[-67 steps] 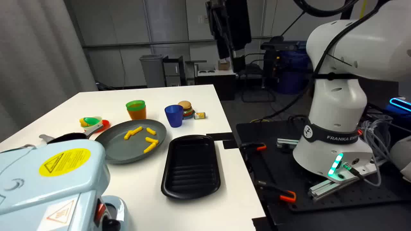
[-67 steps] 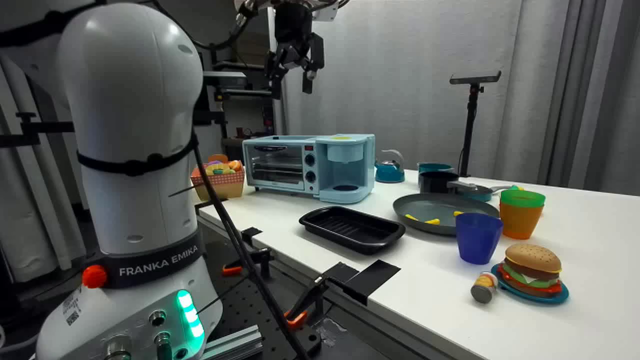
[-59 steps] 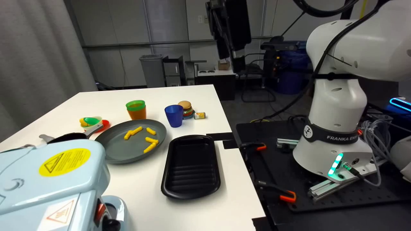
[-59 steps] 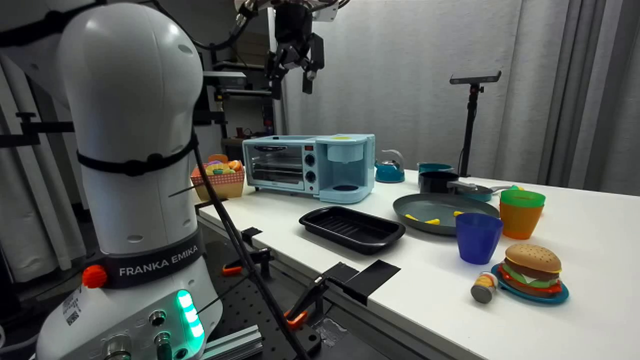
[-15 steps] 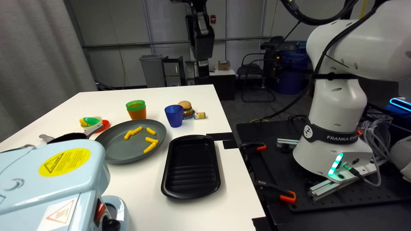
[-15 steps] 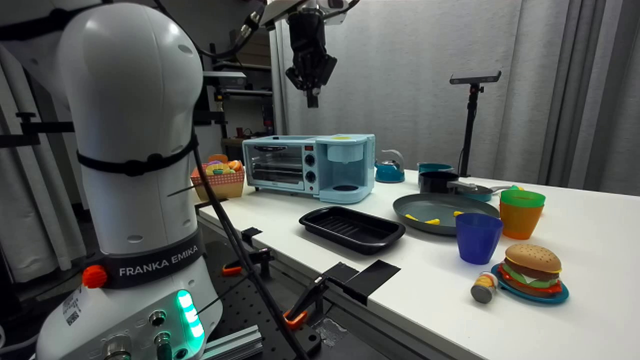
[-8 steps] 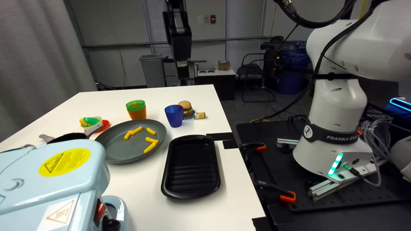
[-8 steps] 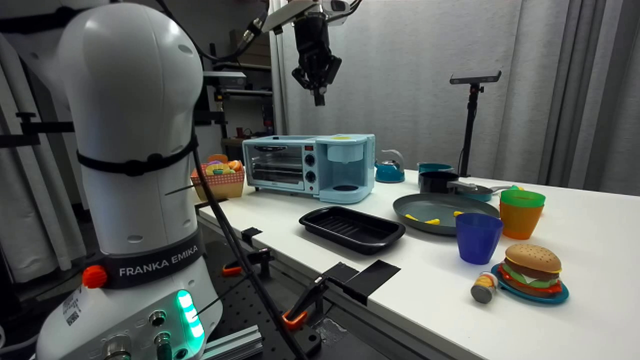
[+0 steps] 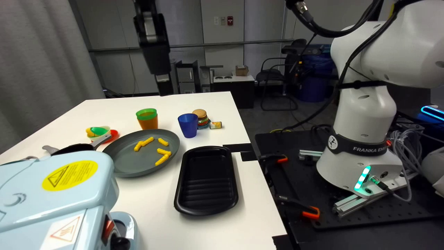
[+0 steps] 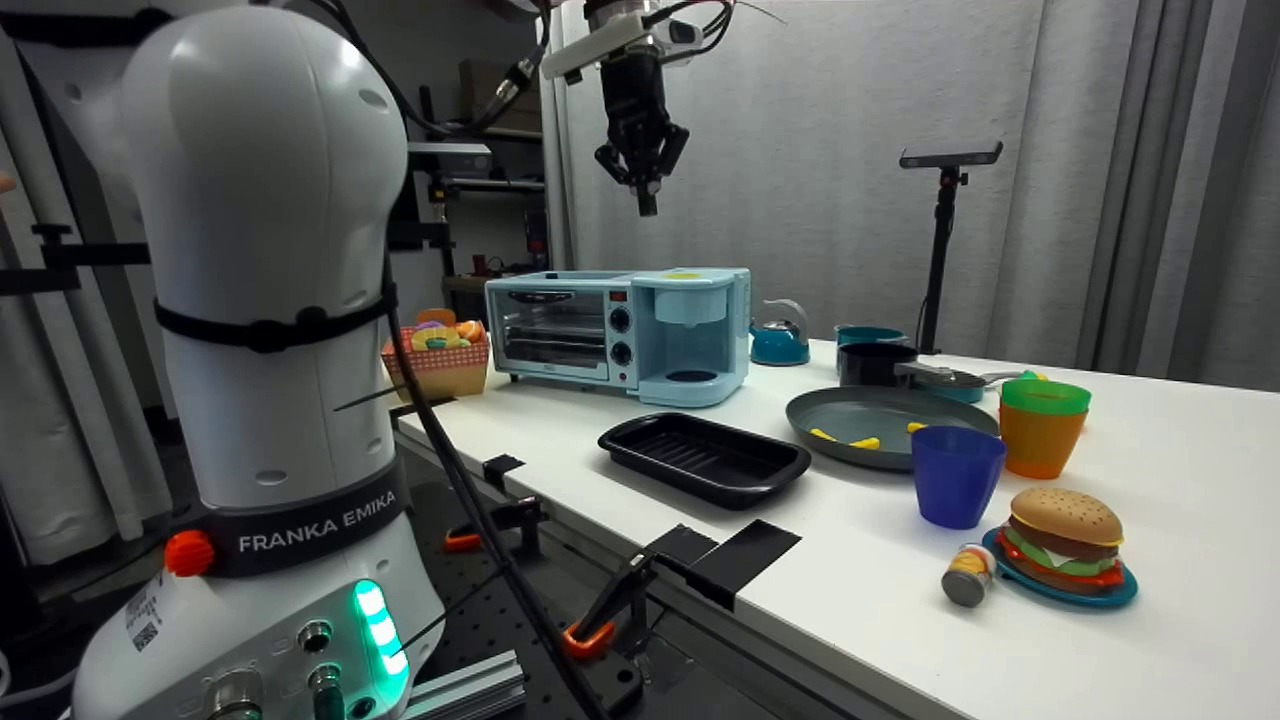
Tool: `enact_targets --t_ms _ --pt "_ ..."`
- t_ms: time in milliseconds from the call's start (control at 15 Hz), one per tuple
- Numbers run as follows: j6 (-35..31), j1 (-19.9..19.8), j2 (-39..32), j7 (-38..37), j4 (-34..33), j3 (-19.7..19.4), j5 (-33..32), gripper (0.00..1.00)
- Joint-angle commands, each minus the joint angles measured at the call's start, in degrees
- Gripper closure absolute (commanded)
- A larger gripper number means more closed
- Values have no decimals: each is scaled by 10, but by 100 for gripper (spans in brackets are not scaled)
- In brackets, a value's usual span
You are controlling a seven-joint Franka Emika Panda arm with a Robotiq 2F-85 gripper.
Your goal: Press the button on the top of the coffeemaker to open the chamber
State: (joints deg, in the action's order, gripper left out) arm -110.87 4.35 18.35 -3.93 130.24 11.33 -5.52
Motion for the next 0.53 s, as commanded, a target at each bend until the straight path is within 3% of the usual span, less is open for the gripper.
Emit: enact_targets --t_ms 0,467 --pt "0 11 -59 -10 -59 6 -29 100" --pt "3 27 -150 -5 -146 8 -56 100"
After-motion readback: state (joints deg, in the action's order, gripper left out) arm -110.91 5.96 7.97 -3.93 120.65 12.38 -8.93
